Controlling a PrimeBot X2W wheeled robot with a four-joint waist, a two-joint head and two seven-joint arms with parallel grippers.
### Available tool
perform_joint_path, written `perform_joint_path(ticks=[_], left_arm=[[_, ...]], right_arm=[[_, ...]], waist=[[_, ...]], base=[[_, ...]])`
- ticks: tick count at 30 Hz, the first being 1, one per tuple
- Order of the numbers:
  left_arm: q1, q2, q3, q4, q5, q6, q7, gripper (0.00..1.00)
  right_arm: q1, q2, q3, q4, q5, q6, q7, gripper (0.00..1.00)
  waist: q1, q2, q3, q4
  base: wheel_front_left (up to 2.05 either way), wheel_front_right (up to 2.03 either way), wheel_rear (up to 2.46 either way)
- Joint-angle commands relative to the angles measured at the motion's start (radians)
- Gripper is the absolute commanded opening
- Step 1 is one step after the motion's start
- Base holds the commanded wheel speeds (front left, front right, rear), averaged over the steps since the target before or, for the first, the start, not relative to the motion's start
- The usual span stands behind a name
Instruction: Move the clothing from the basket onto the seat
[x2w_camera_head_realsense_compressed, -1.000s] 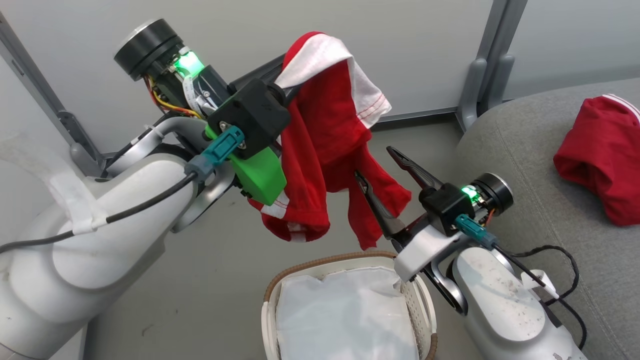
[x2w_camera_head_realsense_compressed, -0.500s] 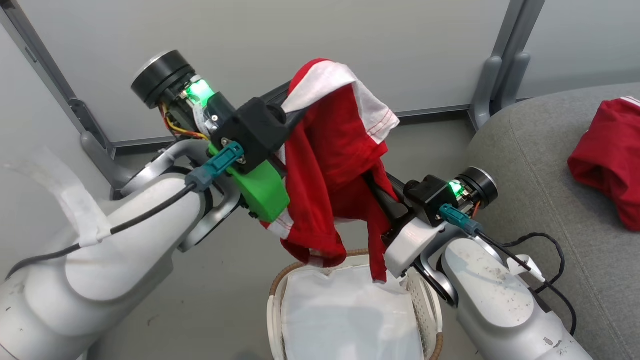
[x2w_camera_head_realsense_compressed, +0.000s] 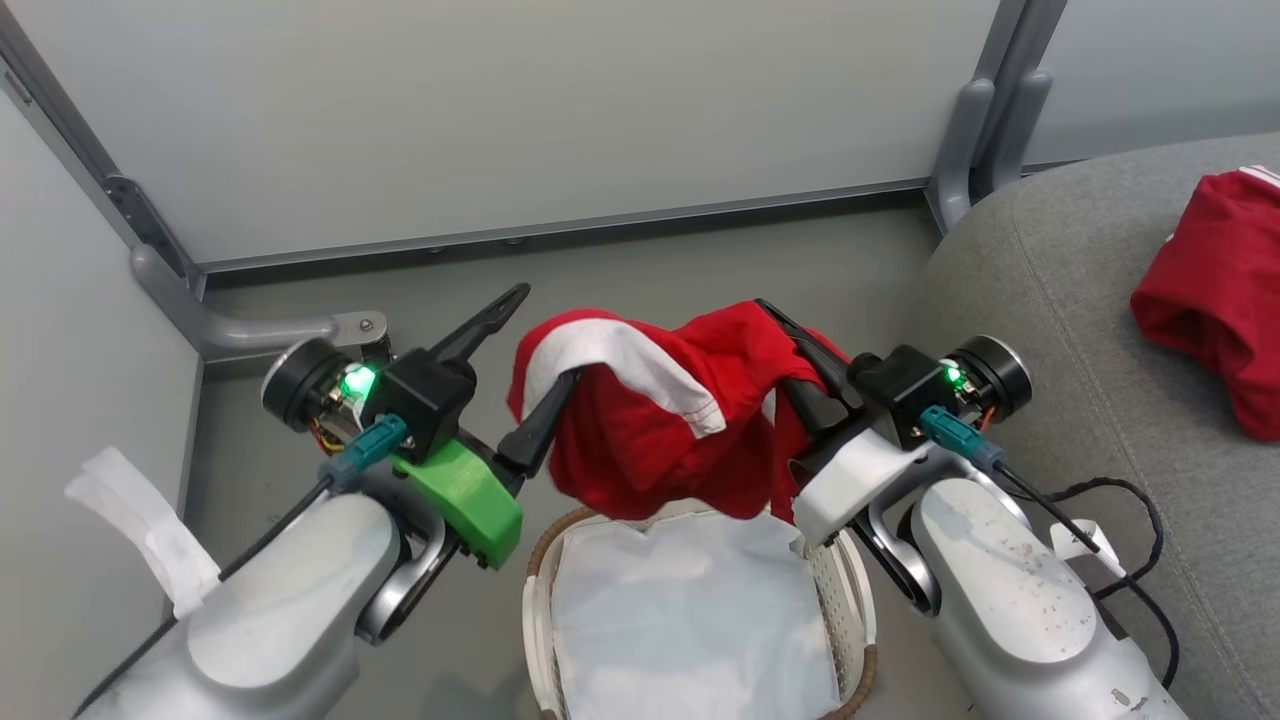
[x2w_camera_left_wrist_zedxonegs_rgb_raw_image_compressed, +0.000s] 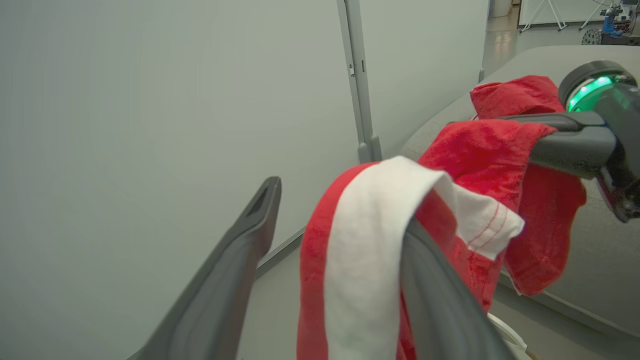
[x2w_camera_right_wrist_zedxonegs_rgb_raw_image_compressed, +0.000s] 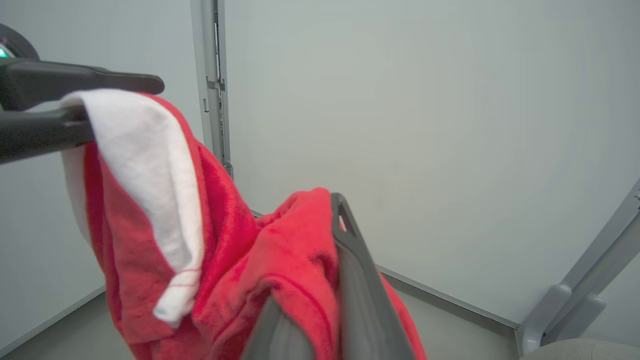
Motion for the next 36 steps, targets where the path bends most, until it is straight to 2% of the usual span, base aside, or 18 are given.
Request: perform_joint_path(ticks=[1, 8, 18, 29, 36], left_arm=[[0.037, -0.016, 0.007, 0.023, -0.014, -0.004, -0.021, 1.0], [0.172, -0.097, 0.074, 0.102, -0.031, -0.02, -0.052, 1.0], [0.377, -0.193, 0.25, 0.09, 0.072, -0.076, -0.051, 1.0], [0.454, -0.269, 0.353, 0.06, 0.192, -0.115, -0.051, 1.0], [0.48, -0.305, 0.372, 0.052, 0.245, -0.122, -0.05, 1.0]], right_arm=[[0.021, -0.003, -0.014, -0.007, -0.007, -0.001, -0.002, 0.0], [0.048, -0.003, -0.074, -0.035, -0.029, -0.001, -0.002, 0.0], [0.079, -0.003, -0.21, -0.095, -0.078, -0.001, -0.002, 0.0], [0.123, -0.003, -0.315, -0.161, -0.125, -0.001, -0.002, 0.0], [0.18, -0.003, -0.364, -0.198, -0.125, -0.001, -0.002, 0.0]], waist=[[0.0, 0.0112, 0.003, -0.002], [0.0, 0.0112, 0.009, -0.002], [0.0, 0.0112, 0.011, -0.009], [0.0, 0.0112, -0.003, -0.03], [0.0, 0.0112, -0.002, -0.093]], base=[[0.0, 0.0, 0.0], [0.0, 0.0, 0.0], [0.0, 0.0, 0.0], [0.0, 0.0, 0.0], [0.0, 0.0, 0.0]])
